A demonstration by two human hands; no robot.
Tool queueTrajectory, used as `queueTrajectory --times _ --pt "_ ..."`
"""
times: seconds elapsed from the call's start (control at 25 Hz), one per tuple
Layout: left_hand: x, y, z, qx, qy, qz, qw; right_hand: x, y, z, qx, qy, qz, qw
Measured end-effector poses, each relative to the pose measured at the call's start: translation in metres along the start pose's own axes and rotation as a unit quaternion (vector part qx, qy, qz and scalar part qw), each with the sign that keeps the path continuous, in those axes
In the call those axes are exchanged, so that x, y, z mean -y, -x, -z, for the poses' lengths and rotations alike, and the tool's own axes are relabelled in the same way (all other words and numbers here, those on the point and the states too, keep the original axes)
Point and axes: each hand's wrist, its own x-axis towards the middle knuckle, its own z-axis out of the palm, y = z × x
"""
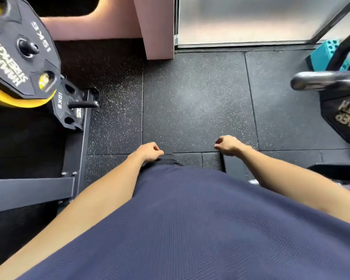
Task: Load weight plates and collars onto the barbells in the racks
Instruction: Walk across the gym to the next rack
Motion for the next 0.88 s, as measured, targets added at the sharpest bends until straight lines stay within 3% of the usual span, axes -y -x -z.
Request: queueTrajectory --times 0.24,0.56,0.88 --pt "-0.022 -0.076 0.068 0.009 0.051 0.038 0.998 0.034 -0.102 0.075 0.031 0.016 0.009 0.999" --pt "-0.02 -0.173 0.222 -0.014 0.131 0.084 0.988 0.156 -0.233 0.2 0.048 0.13 0.079 0.987" --pt "0.005 -0.19 0.263 -0.058 0.293 0.196 0.934 0.283 -0.323 0.265 0.088 0.283 0.204 0.933"
